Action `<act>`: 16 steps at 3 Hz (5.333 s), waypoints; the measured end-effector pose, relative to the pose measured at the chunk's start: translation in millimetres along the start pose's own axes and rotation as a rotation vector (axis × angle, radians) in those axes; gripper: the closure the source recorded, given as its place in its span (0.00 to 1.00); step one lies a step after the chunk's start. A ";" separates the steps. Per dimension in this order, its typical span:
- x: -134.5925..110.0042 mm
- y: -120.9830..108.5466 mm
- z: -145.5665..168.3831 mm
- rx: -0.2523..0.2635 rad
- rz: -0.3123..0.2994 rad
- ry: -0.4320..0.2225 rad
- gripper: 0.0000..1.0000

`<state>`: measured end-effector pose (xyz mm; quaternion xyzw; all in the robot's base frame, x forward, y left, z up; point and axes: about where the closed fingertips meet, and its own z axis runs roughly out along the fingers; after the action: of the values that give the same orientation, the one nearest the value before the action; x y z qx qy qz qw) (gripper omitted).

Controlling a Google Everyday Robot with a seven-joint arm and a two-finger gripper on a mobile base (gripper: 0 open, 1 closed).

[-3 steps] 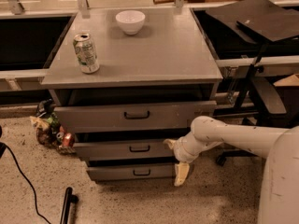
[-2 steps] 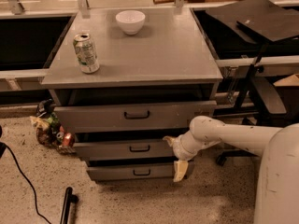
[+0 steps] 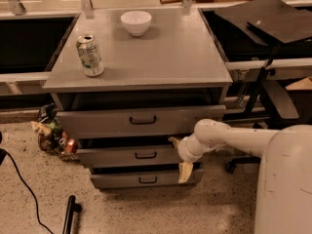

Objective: Open middle drawer

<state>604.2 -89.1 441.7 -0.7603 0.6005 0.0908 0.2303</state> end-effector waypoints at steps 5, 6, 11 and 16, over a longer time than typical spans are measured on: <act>2.6 21.2 27.5 -0.049 0.065 -0.044 0.66; 0.8 19.9 23.8 -0.049 0.065 -0.044 0.89; -2.4 28.1 21.2 -0.068 0.057 -0.056 0.11; -10.6 102.5 9.7 -0.347 0.102 -0.080 0.43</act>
Offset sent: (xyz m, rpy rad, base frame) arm 0.0271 0.0033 -0.0461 0.0208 0.0635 -0.0349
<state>504.9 -93.1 412.9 -0.7529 0.6041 0.2348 0.1145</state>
